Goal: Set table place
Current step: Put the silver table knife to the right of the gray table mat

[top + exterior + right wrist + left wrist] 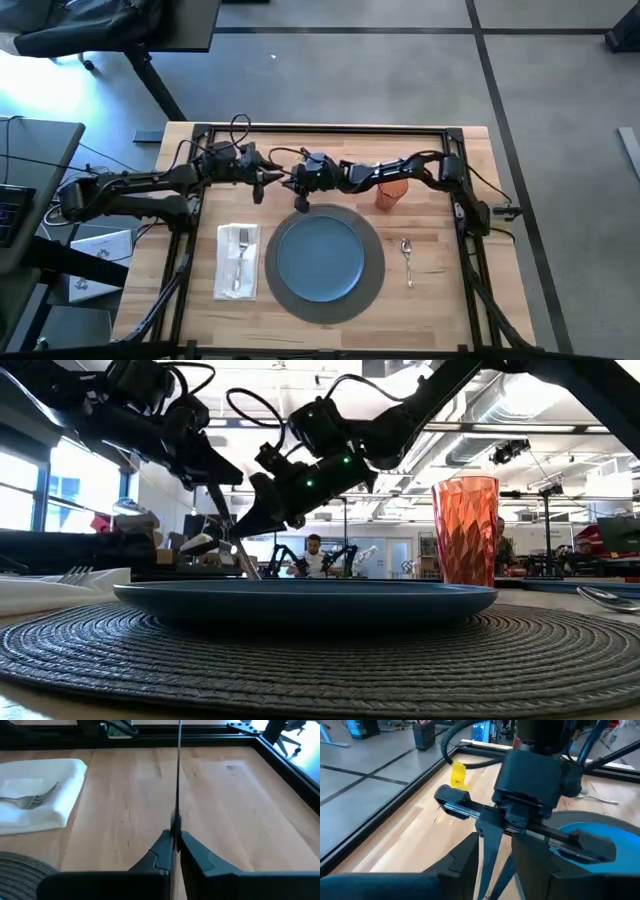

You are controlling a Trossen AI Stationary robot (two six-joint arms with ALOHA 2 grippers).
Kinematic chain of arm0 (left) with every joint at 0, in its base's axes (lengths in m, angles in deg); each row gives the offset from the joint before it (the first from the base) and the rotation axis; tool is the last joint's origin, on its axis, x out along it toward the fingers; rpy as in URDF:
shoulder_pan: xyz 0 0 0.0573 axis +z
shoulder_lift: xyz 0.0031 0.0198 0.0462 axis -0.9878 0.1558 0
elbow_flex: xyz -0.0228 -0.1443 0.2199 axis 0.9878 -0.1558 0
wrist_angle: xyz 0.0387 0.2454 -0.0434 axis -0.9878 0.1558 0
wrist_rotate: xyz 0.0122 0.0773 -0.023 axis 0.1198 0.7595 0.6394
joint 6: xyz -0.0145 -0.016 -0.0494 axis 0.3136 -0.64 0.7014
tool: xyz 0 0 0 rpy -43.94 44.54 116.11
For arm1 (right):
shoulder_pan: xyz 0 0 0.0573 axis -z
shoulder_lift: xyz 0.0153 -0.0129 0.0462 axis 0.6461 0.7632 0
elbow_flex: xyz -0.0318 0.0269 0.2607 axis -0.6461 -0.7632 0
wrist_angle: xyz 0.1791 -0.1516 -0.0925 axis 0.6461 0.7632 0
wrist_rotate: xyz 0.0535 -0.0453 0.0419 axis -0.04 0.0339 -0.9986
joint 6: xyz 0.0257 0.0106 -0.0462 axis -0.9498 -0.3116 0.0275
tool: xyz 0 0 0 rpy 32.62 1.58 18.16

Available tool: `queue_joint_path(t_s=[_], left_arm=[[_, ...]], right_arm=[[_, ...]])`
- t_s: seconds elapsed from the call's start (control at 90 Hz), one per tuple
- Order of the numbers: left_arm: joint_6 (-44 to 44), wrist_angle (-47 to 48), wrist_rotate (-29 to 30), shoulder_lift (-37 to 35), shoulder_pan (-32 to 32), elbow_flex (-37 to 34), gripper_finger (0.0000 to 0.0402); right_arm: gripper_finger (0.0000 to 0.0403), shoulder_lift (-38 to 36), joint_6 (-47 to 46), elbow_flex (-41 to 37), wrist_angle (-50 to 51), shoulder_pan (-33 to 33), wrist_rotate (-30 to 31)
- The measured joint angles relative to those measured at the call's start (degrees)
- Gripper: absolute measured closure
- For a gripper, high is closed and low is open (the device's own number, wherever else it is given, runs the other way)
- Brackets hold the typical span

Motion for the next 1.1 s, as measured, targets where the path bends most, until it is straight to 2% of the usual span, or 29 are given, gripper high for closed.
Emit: queue_joint_path(t_s=[0.256,0.467,0.722,0.933,1.0,1.1], left_arm=[[-0.5,-1.4,0.6,-4.6,0.1,0.2,0.0296],[-1.9,0.6,4.9,-11.0,0.1,0.2,0.0296],[-5.1,14.0,17.9,-18.2,0.1,0.1,0.0296],[-1.0,20.3,27.2,-23.1,0.1,0.1,0.0296],[0.9,22.9,27.0,-24.3,0.2,0.1,0.0295],[4.7,28.0,22.3,-24.6,0.2,0.1,0.0286]], right_arm=[[0.0401,-0.4,-0.2,0.0,1.3,0.0,0.0],[0.0402,-0.4,-0.2,0.0,1.6,0.0,0.0],[0.0402,-0.4,-0.2,0.0,1.5,0.0,0.0],[0.0402,-0.5,-0.2,0.0,1.5,0.0,0.0],[0.0402,-0.5,-0.2,0.0,1.5,0.0,0.0],[0.0402,-0.5,-0.2,0.0,1.5,0.0,0.0]])
